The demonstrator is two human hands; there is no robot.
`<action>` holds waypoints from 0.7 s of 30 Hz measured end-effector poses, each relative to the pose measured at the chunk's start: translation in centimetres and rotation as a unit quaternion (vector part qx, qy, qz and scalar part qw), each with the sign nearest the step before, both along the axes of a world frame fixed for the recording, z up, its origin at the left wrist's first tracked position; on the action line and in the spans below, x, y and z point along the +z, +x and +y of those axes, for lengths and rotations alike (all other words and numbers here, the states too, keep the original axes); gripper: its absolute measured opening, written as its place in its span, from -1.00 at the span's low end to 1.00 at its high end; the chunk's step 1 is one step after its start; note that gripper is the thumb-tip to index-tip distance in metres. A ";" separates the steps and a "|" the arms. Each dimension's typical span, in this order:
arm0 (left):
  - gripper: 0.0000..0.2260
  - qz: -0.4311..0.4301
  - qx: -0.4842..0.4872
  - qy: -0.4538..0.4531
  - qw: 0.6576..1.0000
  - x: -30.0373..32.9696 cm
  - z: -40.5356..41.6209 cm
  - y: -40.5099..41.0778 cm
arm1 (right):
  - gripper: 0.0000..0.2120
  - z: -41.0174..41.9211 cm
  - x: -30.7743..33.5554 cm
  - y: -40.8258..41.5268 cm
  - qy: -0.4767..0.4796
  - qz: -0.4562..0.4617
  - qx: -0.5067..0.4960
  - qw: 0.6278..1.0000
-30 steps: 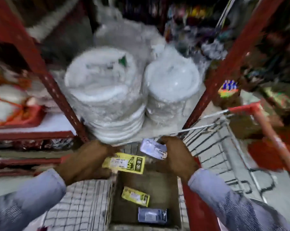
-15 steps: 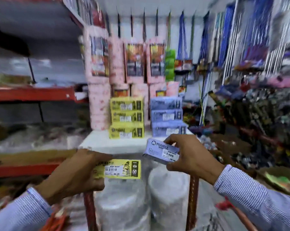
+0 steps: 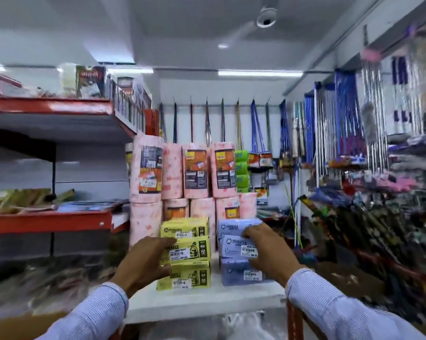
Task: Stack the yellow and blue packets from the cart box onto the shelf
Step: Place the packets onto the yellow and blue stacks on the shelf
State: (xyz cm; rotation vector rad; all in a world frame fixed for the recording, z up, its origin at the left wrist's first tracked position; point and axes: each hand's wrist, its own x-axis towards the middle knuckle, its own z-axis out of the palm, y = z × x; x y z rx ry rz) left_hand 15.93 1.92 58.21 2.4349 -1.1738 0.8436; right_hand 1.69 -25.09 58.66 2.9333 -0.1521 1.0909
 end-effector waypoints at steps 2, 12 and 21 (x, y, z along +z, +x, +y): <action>-0.47 0.018 0.001 0.006 1.000 -0.1 -0.6 1.1 | -0.52 -0.2 -0.2 1.1 -0.029 0.005 -0.009 1.000; -0.50 0.052 -0.024 0.035 0.998 -1.0 -2.0 3.9 | -0.55 -1.2 -1.9 3.9 -0.063 0.046 -0.033 0.996; -0.65 0.045 -0.028 0.043 0.998 -1.4 -1.8 3.9 | -0.54 -1.4 -3.0 3.8 -0.048 0.014 -0.027 0.998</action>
